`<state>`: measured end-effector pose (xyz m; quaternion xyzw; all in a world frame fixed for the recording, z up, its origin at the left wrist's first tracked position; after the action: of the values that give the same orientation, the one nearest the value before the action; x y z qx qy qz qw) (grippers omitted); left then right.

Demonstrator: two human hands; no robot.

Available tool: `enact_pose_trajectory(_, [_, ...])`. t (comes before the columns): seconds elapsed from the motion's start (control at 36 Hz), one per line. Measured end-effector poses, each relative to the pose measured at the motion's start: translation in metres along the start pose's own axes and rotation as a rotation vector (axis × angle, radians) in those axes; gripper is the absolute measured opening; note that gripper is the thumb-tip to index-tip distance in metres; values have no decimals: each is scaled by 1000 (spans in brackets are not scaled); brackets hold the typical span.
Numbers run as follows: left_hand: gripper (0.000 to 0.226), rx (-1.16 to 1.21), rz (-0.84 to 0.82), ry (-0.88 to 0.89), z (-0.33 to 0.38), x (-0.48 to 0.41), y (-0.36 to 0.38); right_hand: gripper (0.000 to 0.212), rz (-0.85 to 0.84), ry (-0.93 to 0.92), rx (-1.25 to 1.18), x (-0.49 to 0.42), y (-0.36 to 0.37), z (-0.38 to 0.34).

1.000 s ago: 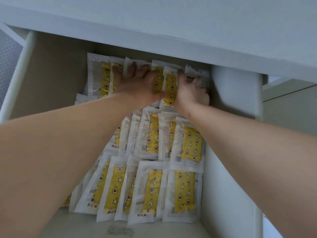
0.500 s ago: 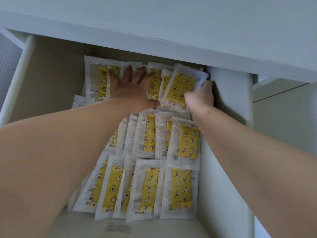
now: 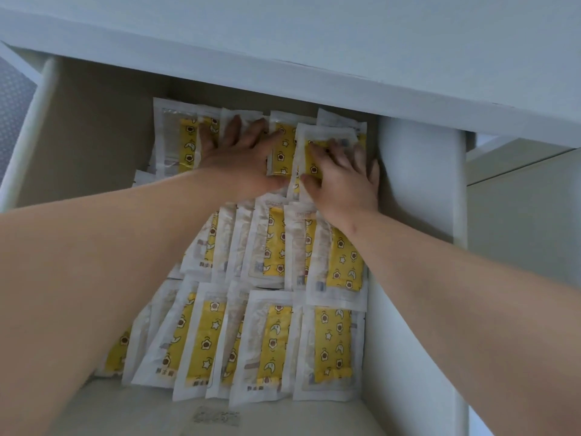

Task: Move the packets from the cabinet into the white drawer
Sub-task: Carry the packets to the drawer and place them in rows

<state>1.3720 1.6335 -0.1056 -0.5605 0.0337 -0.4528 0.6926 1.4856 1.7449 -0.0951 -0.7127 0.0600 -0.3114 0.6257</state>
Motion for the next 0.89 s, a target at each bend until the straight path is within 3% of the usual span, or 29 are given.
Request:
enact_pose_trajectory(0.28, [63, -72, -12, 28, -20, 13, 1, 60, -110, 101, -192, -3, 3, -9])
enact_pose_trajectory(0.53, [63, -93, -21, 3, -47, 13, -18, 66, -149, -38, -266, -4, 2, -45])
enact_pose_trajectory(0.64, [68, 9, 56, -34, -32, 18, -33, 77, -61, -52, -409, -7, 1, -47])
enact_pose_trajectory(0.75, [76, 64, 59, 65, -9, 18, -28, 61, 130, 191, -549, -7, -4, -31])
enact_pose_trajectory(0.89, [94, -68, -54, 82, -8, 15, -12, 55, 14, 415, -791, -11, -9, -11])
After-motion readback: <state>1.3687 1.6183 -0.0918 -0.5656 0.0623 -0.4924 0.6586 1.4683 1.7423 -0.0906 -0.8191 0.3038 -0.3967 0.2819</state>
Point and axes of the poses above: each hand's wrist, its own x-axis away from the middle knuckle, its own y-axis out of the palm, z = x × y, the point moved 2 cm from there along -x, towards the middle knuckle, and after that the axes turned 13 degrees about x, right-handed, at the moved point
